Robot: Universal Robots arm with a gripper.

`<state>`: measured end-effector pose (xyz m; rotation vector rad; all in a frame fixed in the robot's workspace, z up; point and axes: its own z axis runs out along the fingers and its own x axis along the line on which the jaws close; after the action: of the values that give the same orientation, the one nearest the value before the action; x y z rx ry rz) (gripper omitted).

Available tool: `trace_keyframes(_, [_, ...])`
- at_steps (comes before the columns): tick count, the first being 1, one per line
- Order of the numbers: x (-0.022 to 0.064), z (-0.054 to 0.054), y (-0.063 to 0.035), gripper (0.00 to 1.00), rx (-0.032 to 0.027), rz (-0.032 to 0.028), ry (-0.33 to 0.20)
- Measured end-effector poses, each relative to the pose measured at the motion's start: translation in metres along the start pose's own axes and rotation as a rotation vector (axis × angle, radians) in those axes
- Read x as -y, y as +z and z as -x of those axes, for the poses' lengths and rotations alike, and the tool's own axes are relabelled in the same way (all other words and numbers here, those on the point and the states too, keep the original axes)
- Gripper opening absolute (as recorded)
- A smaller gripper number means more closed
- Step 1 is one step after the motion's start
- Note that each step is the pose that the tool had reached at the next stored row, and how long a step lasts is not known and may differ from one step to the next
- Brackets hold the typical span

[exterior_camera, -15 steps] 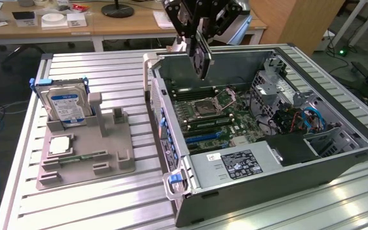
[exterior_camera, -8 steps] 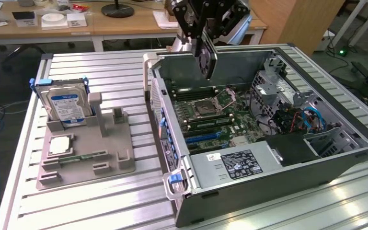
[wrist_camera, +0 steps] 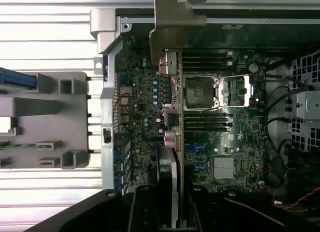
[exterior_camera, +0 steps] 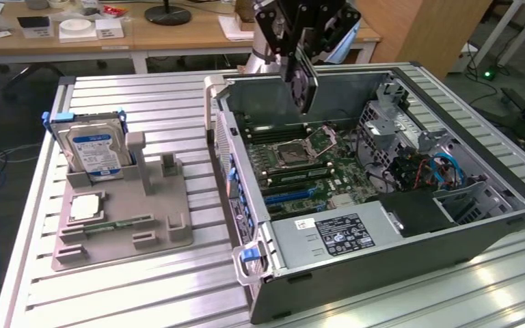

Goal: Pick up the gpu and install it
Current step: 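Pick up the gpu and move the gpu toward the slot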

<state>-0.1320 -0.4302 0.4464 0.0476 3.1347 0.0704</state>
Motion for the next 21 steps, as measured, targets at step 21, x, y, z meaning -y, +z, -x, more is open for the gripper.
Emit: trace_keyframes(21, [-0.0006, 0.031, 0.0066, 0.28, -0.0007, 0.0001, -0.017])
